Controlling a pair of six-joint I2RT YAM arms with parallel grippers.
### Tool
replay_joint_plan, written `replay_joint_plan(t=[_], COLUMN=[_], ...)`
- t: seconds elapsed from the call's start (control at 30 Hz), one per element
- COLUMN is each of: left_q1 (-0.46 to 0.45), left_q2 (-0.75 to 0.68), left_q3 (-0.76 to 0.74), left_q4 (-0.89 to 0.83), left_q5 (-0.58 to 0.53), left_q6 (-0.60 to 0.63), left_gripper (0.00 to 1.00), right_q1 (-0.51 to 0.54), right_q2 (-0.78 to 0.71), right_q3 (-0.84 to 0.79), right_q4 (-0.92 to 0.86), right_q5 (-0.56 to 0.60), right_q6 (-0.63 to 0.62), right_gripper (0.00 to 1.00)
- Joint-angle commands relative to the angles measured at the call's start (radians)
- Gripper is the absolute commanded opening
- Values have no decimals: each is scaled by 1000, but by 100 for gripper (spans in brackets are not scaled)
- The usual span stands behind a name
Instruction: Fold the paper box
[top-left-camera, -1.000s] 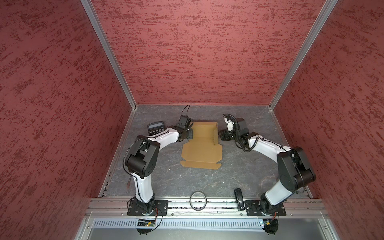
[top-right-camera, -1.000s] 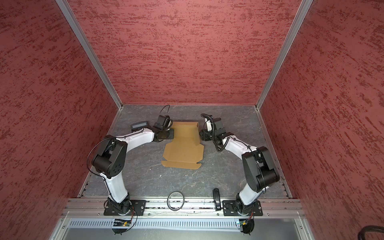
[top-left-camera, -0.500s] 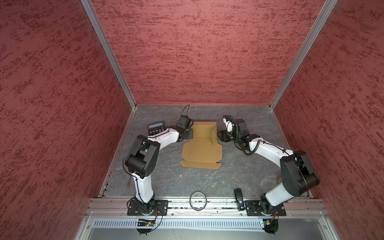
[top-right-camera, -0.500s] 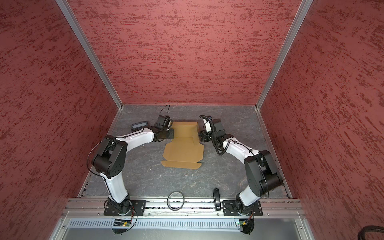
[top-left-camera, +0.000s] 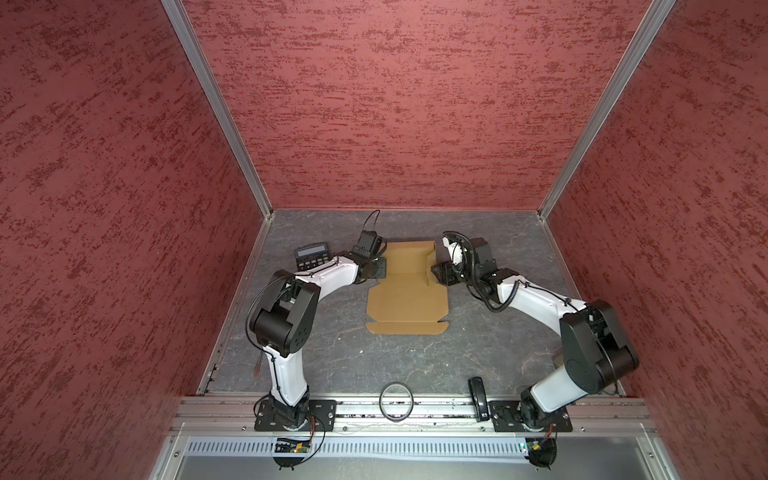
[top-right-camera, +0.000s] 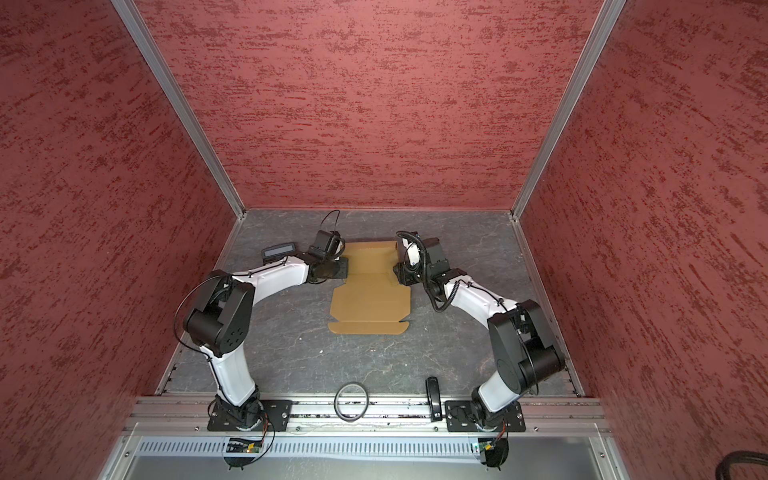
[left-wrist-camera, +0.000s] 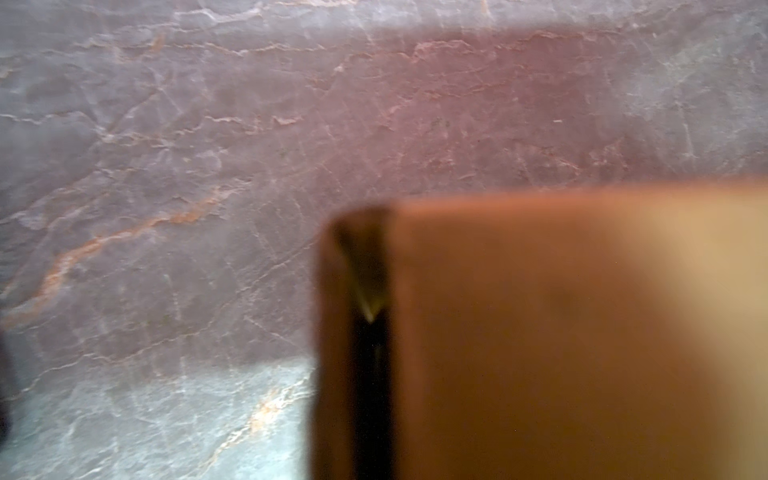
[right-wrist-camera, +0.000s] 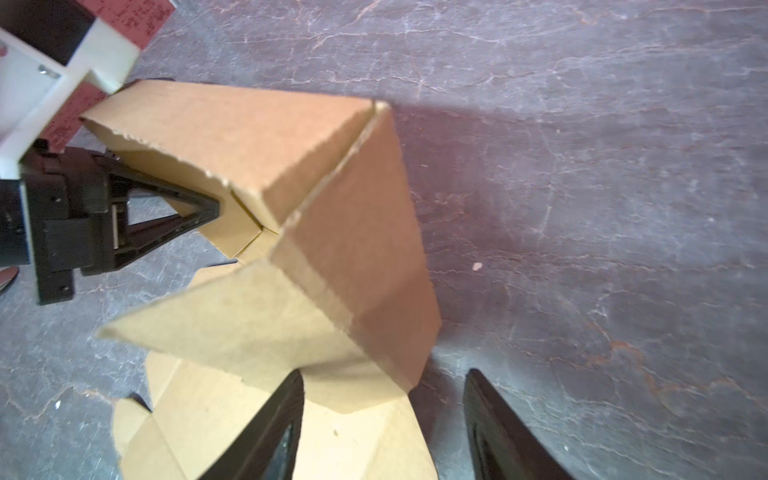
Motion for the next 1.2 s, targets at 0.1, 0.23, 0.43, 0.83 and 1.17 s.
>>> replay_joint_plan(t=[0.1, 0.23, 0.43, 0.83, 1.17], left_q1=[-5, -4, -8, -35, -93], left_q2=[-13, -27, -41, -26, 2], left_q3=[6, -9, -25, 8, 93], left_q4=[24, 43, 60, 10, -107], left_q5=[32, 43, 63, 45, 4], left_q6=[25, 34, 51, 38, -87], left_gripper=[2, 2, 2, 2, 2], right_q1=[10, 11, 11, 20, 58], right_q2=[-19, -3, 40, 136, 172], right_q3=[-14, 2, 31, 102, 134], right_q4=[31, 28, 45, 72, 46], right_q5=[-29, -12, 17, 65, 174], right_q6=[-26, -34, -40, -29, 5], right_gripper=[60, 59, 59, 43, 32])
